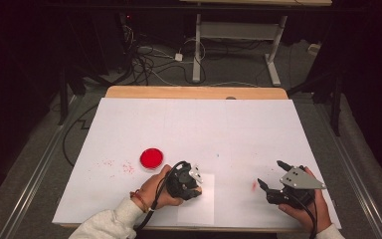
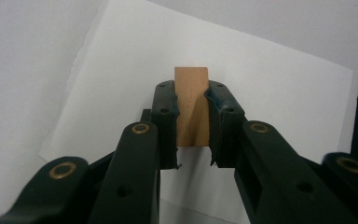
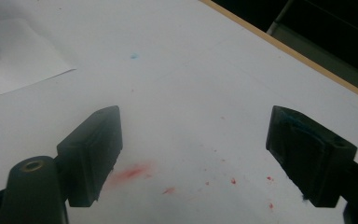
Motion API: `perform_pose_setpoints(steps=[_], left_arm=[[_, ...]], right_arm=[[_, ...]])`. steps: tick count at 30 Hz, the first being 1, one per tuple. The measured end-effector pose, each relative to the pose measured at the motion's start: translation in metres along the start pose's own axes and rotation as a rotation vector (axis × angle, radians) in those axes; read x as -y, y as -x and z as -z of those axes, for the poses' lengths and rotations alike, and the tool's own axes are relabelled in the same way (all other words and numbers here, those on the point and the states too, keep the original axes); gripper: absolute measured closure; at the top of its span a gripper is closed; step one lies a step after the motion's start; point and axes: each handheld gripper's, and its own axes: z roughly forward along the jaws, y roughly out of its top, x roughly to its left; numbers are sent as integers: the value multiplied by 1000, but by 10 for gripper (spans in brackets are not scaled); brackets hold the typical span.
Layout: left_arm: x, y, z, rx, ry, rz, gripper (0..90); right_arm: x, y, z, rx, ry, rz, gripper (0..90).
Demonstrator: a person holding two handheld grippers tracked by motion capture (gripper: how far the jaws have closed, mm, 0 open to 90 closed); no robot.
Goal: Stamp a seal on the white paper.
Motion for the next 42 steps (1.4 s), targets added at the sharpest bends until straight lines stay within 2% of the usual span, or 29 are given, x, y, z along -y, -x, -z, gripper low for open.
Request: perform_pose_setpoints(steps=[11, 17, 19, 24, 28, 34, 42], left_arm=[[0, 1, 0, -6, 1, 1, 737], [-1, 4, 1, -29, -5, -7, 737], [-1, 4, 2, -48, -9, -4, 737], [0, 1, 21, -49, 56, 14, 737], [3, -1, 35, -74, 87, 23, 736], [15, -13, 58, -131, 127, 71, 736], [39, -36, 80, -213, 150, 173, 736]], right_arm=[[0, -1, 0, -8, -4, 3, 187], [0, 0, 0, -9, -4, 1, 187], [0, -1, 0, -9, -3, 2, 187], [1, 1, 1, -4, 3, -2, 187], [0, 1, 2, -5, 1, -1, 187], [0, 2, 2, 0, 7, -7, 187], [0, 2, 2, -3, 6, -7, 187]])
